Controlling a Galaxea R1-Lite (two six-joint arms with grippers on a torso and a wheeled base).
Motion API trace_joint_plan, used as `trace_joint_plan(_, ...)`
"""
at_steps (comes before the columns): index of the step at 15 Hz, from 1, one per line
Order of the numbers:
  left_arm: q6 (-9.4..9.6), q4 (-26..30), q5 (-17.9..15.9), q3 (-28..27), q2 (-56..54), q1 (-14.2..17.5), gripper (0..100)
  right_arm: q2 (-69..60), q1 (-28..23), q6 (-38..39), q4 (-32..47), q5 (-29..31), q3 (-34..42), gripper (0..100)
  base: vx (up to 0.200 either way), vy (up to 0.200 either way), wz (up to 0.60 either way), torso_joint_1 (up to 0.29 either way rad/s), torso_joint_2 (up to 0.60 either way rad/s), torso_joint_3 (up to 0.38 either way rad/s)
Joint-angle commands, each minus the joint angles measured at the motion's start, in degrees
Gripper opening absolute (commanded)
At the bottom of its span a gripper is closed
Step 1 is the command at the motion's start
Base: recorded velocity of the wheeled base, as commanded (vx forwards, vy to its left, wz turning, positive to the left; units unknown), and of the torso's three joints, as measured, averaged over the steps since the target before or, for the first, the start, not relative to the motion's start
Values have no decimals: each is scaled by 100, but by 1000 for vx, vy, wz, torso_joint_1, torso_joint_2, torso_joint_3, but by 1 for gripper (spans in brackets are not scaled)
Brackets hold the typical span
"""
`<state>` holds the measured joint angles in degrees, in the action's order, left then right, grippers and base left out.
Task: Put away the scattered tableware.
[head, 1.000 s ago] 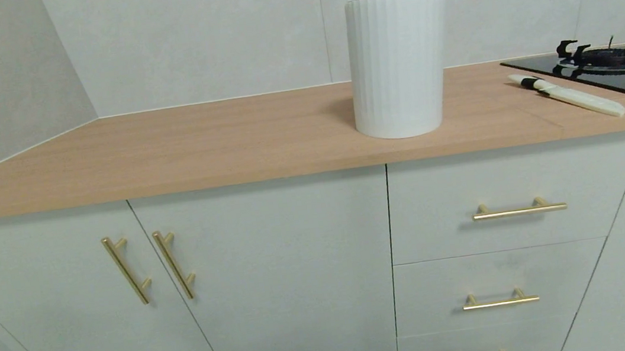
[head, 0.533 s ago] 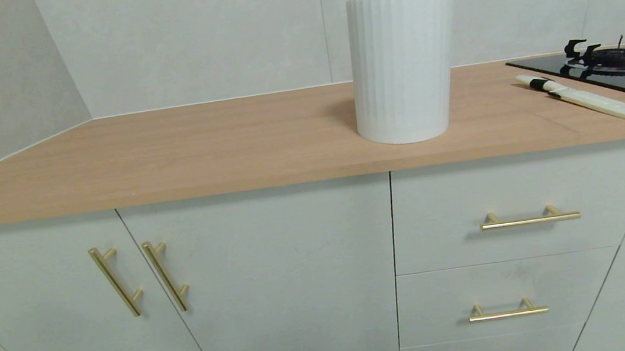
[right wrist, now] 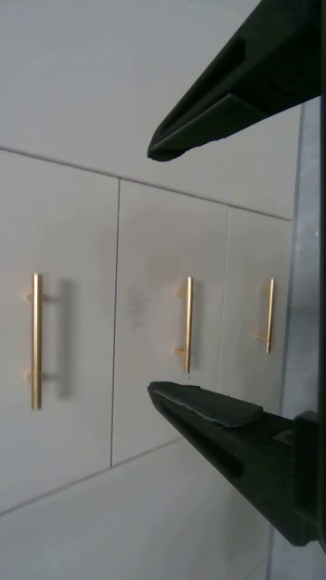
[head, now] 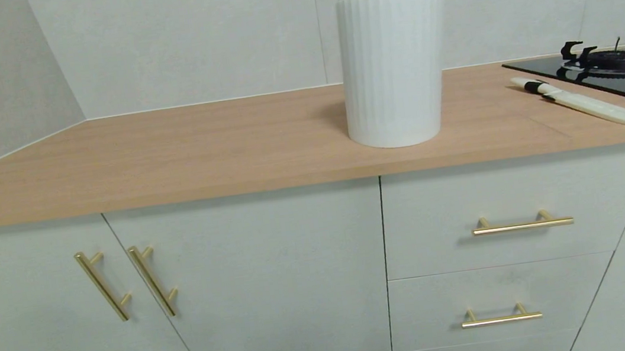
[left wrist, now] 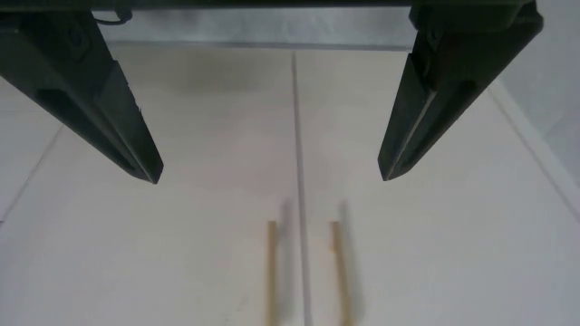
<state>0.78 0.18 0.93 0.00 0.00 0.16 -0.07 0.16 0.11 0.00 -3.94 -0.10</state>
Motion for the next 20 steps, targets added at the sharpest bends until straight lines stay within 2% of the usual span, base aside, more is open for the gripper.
trace_joint_plan(1,1,-1,4,0,0,2,100,7,2,-2,0,-2,1,100,0,-200,0,2,2,7)
trace_joint_plan(4,-16,-1,4,0,9,2,100,7,2,-11,0,-2,1,100,0,-200,0,4,2,5)
trace_joint_plan(20,-25,-1,4,0,9,2,100,7,2,-20,0,-2,1,100,0,0,0,0,0,0)
